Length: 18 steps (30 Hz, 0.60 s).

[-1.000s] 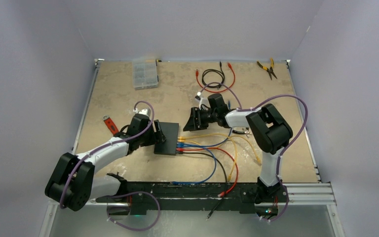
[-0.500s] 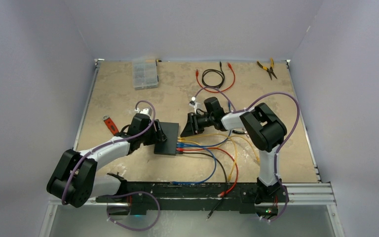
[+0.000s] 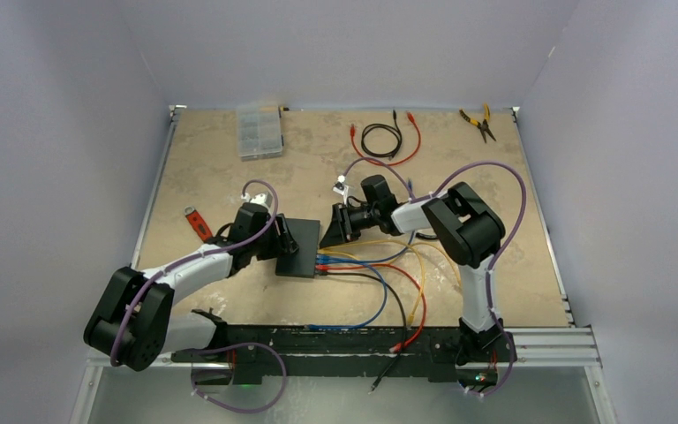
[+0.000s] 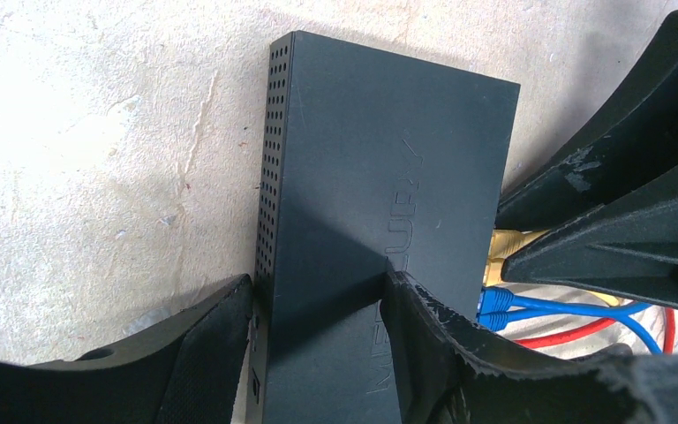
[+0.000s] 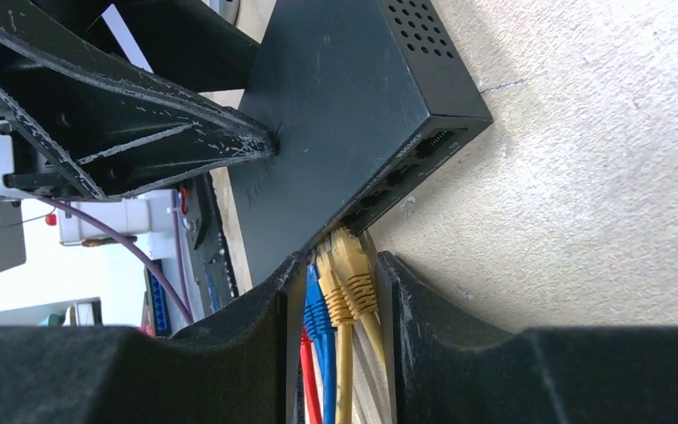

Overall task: Pull the plug from the switch port
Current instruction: Pull the connector from the switch port.

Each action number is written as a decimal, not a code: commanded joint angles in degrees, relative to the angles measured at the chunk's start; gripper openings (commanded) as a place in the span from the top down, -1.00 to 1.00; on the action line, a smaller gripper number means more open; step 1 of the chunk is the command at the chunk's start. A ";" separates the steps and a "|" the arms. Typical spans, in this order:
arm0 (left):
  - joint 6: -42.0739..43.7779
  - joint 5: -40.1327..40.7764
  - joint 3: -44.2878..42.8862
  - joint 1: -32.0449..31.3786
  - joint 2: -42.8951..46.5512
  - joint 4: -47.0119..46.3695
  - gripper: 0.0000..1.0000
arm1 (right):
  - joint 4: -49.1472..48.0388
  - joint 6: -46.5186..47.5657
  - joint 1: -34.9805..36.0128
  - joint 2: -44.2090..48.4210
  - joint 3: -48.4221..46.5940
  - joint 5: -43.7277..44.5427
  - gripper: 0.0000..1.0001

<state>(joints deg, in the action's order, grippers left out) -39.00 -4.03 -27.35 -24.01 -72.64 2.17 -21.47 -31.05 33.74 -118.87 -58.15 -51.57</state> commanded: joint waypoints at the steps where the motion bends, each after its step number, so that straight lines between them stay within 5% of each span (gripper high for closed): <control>1: -0.20 -0.45 0.95 -0.05 -0.47 0.51 -0.10 | 3.59 1.43 1.58 -3.79 -0.06 3.94 0.23; 10: -0.11 -0.45 0.90 -0.07 -1.01 0.24 -0.10 | 3.36 0.81 1.95 -5.08 -1.14 3.97 0.37; 18: -0.16 -0.27 1.10 -0.07 -1.27 0.04 -0.10 | 4.40 1.52 2.39 -5.51 -1.71 4.35 0.69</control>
<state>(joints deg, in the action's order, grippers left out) -38.96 -4.03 -27.35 -24.01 -72.71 2.09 -21.85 -31.92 34.20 -121.38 -60.16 -52.29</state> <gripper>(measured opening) 0.552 0.208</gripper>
